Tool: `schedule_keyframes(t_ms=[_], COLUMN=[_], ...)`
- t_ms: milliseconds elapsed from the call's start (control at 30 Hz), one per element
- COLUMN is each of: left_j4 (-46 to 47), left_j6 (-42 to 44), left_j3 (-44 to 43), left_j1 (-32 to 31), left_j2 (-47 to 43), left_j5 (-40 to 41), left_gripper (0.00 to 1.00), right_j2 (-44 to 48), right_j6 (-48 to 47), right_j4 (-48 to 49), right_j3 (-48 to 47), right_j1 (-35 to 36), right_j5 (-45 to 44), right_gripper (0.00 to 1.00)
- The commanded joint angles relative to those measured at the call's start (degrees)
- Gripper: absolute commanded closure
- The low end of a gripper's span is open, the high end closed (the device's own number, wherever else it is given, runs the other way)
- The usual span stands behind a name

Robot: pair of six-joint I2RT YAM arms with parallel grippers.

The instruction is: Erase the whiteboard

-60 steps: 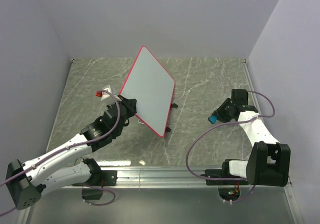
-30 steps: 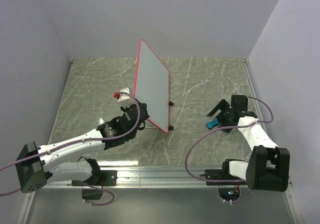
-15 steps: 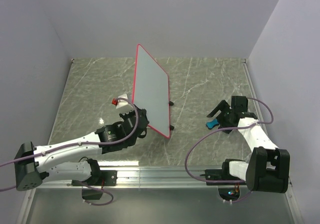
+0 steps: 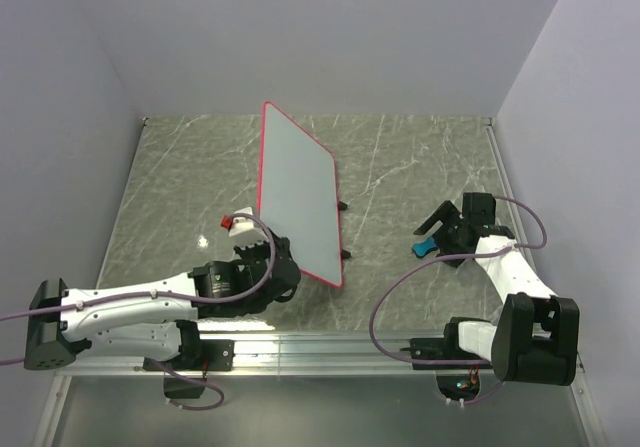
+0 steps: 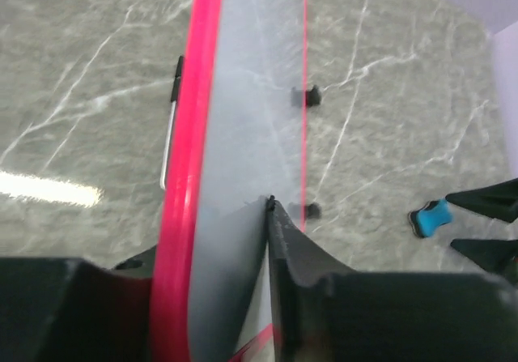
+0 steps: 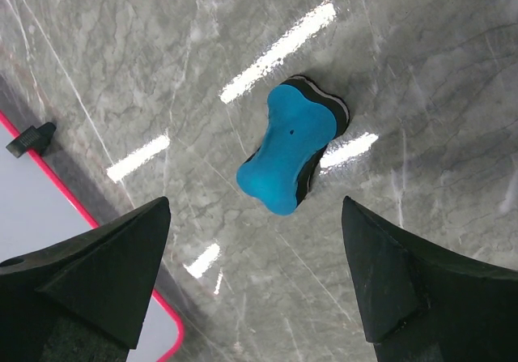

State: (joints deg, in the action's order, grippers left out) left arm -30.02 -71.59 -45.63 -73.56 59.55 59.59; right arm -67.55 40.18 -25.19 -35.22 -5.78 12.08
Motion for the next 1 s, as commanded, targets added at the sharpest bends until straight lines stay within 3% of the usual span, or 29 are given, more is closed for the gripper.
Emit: schedule_keyframes(t_ms=[0,67,133,533,967], left_j4=[-18.8,-18.7,-18.9,-23.1,-27.5], left_j6=[0.8,0.4,-0.4,-1.6,1.6], left_j3=[2.3,2.7,3.3,0.0,-8.8], left_j1=[-2.5,-3.3,-4.1,-7.0,-9.7], left_j2=[2.4,1.6,0.4,1.9,6.2], left_j5=[-7.8,-8.1,-8.3,-7.1,-2.8], left_gripper=[0.69,0.54,0.47,0.45,0.33], right_j2=[1.6,1.6,1.7,0.1,-3.1], right_j6=[0.2,0.2,0.1,0.3,0.5], right_j4=[1.6,1.5,1.7,3.0,4.9], right_j3=[0.5,0.6,0.8,0.9,0.1], right_j1=[-0.4,-0.5,-0.4,-0.4,-0.4], right_j5=[-0.5,-0.6,-0.7,-0.7,-0.3], right_gripper=[0.07,0.07,0.07,0.07,0.07])
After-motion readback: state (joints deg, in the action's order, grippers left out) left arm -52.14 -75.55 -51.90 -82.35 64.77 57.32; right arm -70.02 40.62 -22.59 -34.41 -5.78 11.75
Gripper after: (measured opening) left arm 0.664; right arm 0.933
